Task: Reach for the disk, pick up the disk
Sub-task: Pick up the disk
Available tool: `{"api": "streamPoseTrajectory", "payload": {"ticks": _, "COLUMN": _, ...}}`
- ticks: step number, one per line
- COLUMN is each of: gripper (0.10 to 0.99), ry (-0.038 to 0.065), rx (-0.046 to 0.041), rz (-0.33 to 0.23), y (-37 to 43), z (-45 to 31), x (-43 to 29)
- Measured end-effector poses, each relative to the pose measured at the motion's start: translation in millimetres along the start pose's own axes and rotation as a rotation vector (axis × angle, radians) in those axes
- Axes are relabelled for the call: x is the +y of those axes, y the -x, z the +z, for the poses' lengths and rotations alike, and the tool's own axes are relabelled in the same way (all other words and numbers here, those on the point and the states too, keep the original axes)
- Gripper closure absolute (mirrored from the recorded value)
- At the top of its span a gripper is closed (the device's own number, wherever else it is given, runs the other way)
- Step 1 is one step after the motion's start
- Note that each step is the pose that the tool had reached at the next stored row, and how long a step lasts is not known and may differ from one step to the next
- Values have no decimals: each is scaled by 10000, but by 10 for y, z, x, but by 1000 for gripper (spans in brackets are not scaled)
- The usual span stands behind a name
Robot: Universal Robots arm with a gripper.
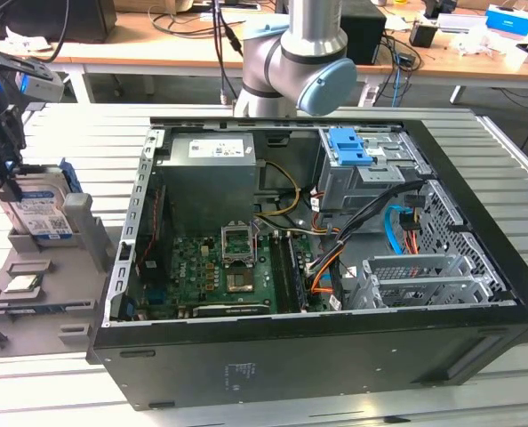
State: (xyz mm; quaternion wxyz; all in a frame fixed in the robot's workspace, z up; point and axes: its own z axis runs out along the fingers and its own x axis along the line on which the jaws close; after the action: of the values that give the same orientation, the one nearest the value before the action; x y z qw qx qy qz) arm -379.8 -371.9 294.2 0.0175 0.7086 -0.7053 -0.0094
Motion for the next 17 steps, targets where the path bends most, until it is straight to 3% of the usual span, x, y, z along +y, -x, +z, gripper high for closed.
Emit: {"api": "streamPoseTrajectory", "payload": {"ticks": 17, "gripper": 722, "ry": 1, "rx": 1, "rz": 0, "y": 2, "z": -250, "x": 4}}
